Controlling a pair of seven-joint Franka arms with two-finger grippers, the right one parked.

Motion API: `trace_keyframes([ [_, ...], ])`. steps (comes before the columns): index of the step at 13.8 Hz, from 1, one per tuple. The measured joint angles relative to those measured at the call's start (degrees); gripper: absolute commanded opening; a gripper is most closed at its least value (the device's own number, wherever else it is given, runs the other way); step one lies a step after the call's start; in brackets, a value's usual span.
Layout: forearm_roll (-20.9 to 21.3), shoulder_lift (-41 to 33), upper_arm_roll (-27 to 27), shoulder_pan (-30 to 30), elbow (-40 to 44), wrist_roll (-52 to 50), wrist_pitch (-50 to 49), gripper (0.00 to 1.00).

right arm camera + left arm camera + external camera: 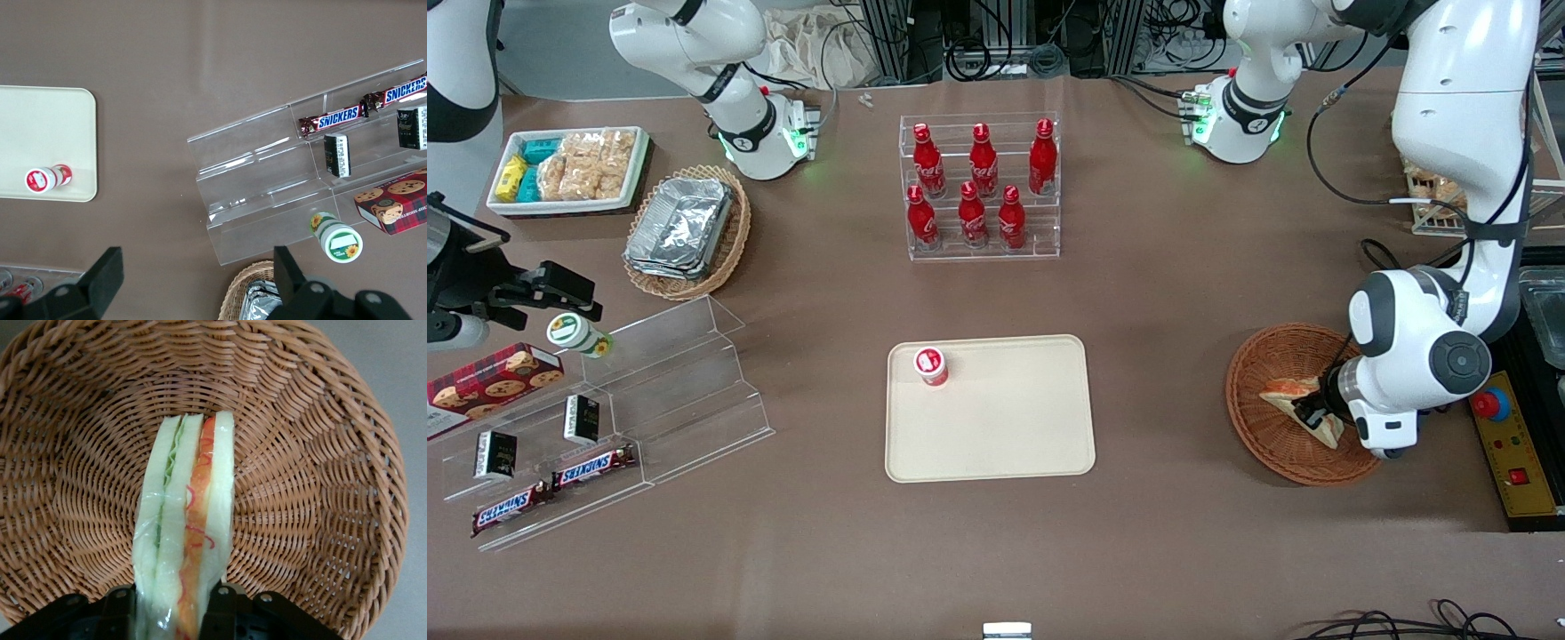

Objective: Place sandwich from basket to tray
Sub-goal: 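Close the left gripper on the sandwich's wrapped edge, then lift the sandwich up out of the basket with the left gripper, then carry the held sandwich over to the white tray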

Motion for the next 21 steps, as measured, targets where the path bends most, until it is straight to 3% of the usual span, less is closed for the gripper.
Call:
trace_keyframes([
  [6, 0.08, -0.49, -0.15, -0.09, 13.28, 4.34, -20.48, 0.0],
  [14, 0.05, -9.23, -2.17, -0.28, 28.67, 26.76, -40.31, 0.0],
  [18, 0.05, -9.22, -9.67, -1.85, 31.34, 26.27, -43.83, 0.0],
  [21, -0.01, -7.76, -11.74, -7.19, 31.3, 21.66, -43.28, 0.0],
])
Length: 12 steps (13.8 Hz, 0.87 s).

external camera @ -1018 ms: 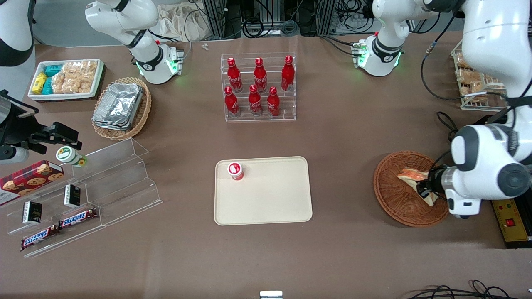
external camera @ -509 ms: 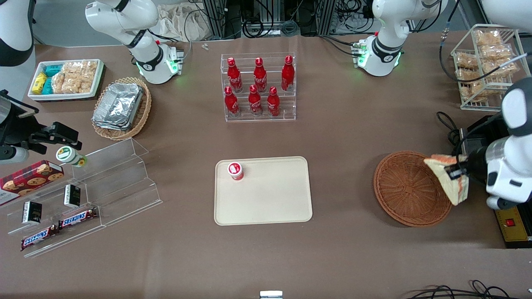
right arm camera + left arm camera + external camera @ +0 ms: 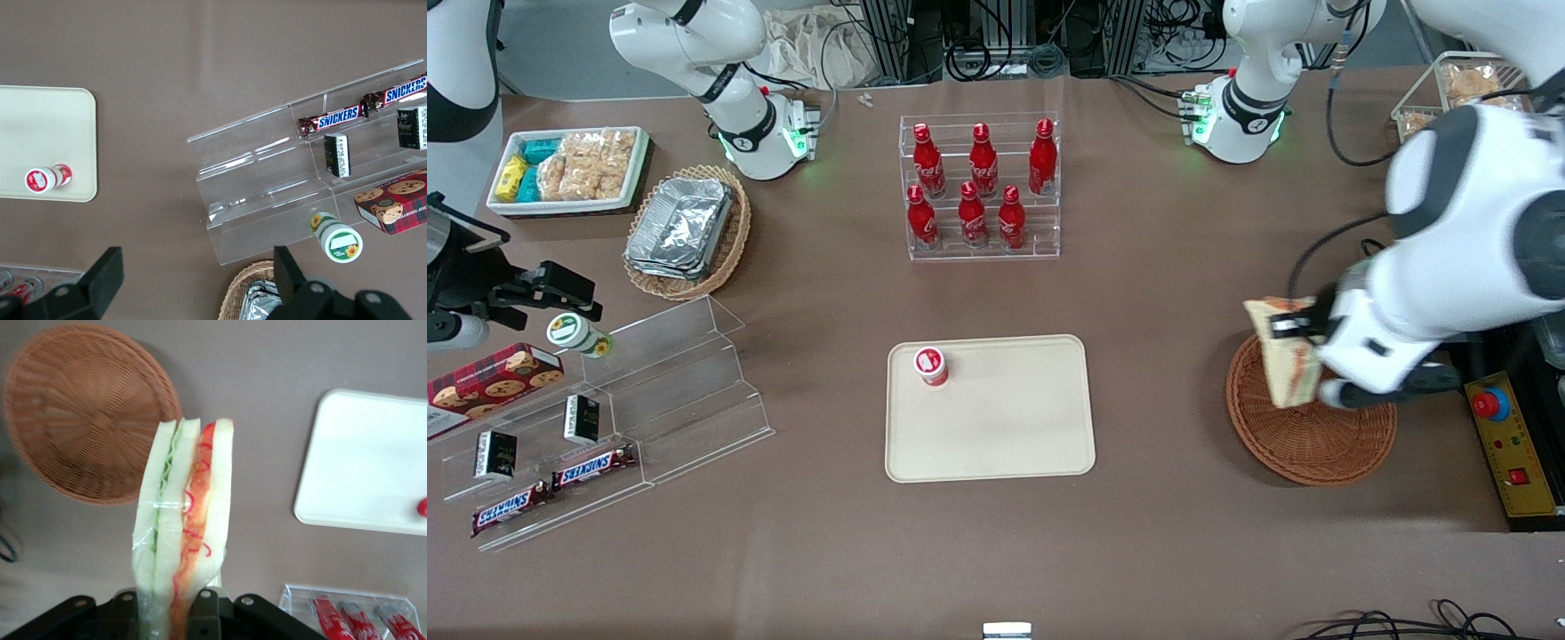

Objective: Place sandwich from basket to tray
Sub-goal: 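Carry the held sandwich over to the white tray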

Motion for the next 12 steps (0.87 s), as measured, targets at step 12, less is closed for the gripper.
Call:
trace_keyframes([
  [12, -1.16, 19.35, -0.36, -15.3, -0.52, -12.21, 26.18, 0.0],
])
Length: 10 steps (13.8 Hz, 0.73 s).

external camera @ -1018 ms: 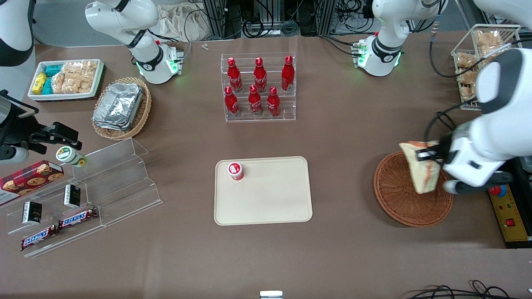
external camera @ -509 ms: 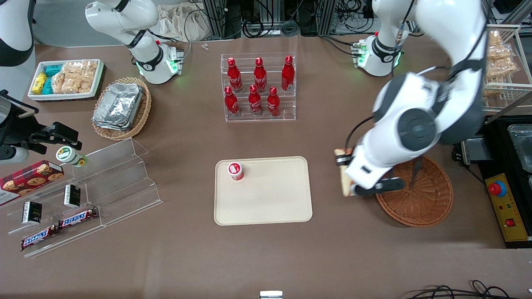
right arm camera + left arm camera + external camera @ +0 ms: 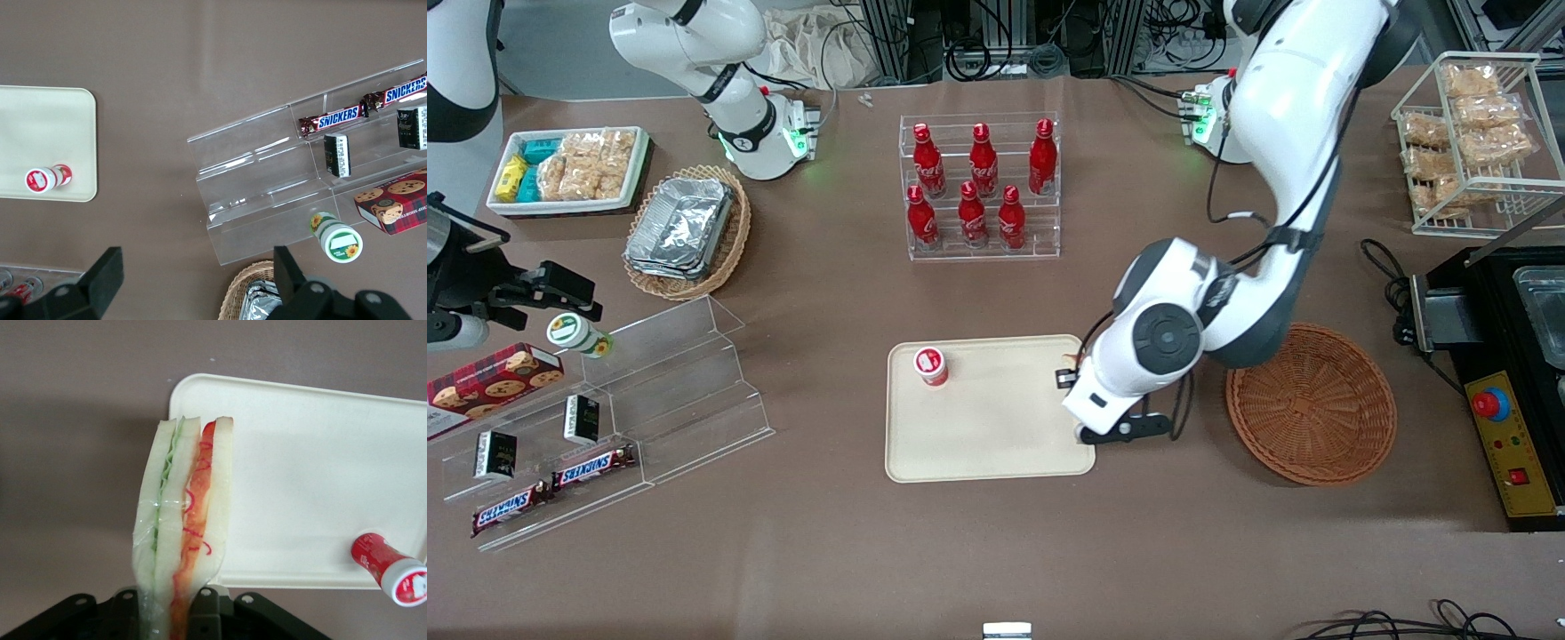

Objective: Place sandwich from basket to tray
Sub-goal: 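Carry the held sandwich over to the white tray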

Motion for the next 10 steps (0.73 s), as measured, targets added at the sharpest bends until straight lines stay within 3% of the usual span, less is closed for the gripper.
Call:
trace_keyframes([
  [7, 0.39, 5.55, 0.06, -1.9, -2.25, -0.46, 9.46, 0.0],
  [10, 3.7, 6.8, 0.08, -2.02, -4.1, -0.46, 11.11, 0.0],
])
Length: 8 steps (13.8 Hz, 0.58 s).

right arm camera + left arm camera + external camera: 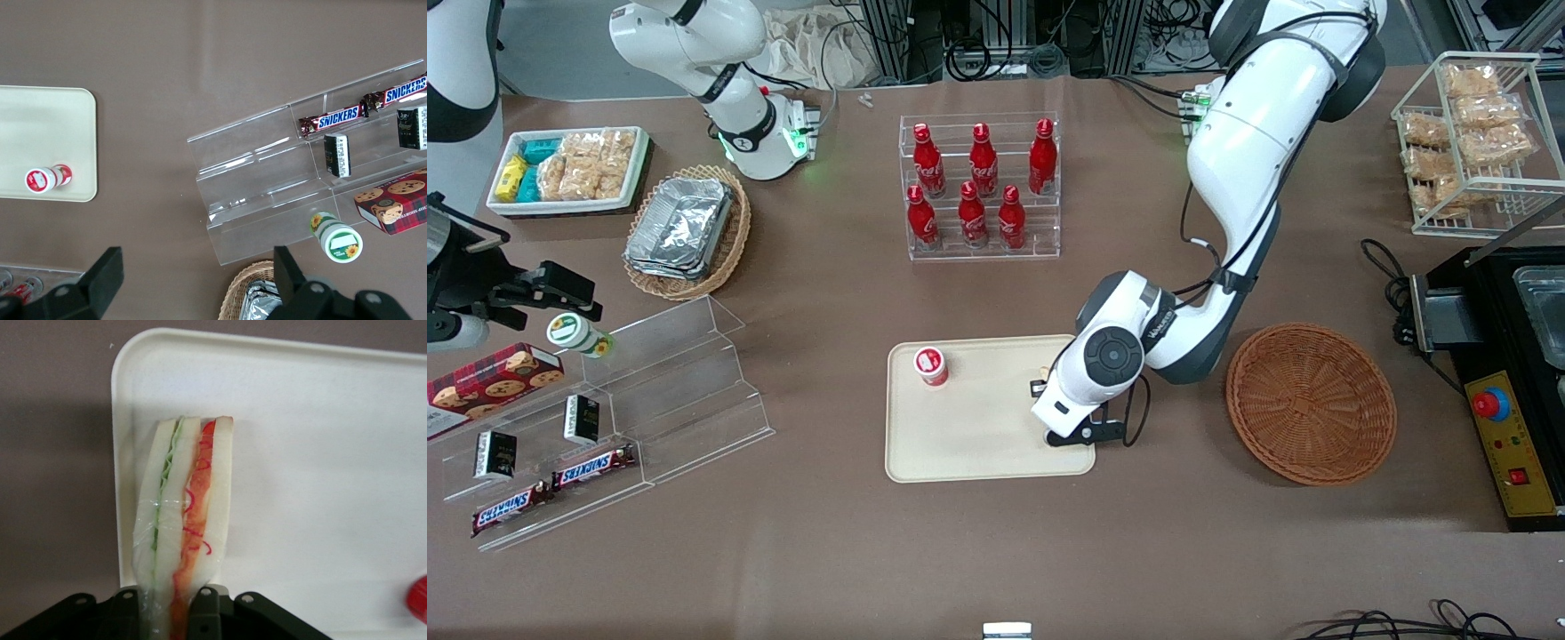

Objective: Place sandwich from basket to tray
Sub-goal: 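Carry the held sandwich over to the white tray, then lower the sandwich onto the tray and open the left gripper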

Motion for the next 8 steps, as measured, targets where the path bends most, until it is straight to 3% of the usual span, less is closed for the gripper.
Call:
trace_keyframes([
  [1, 0.57, 0.03, -0.02, -0.16, -0.23, 0.0, 0.16, 0.09],
  [2, 0.93, -0.01, -0.02, -0.45, -0.23, 0.0, 0.16, 0.46],
  [3, 1.13, -0.02, -0.02, -0.74, -0.23, 0.0, 0.16, 0.72],
  [5, 1.34, -0.05, -0.02, -0.97, -0.22, 0.0, 0.16, 0.91],
  [8, 1.35, -0.23, 0.07, -0.97, -0.2, 0.01, 0.16, 0.98],
])
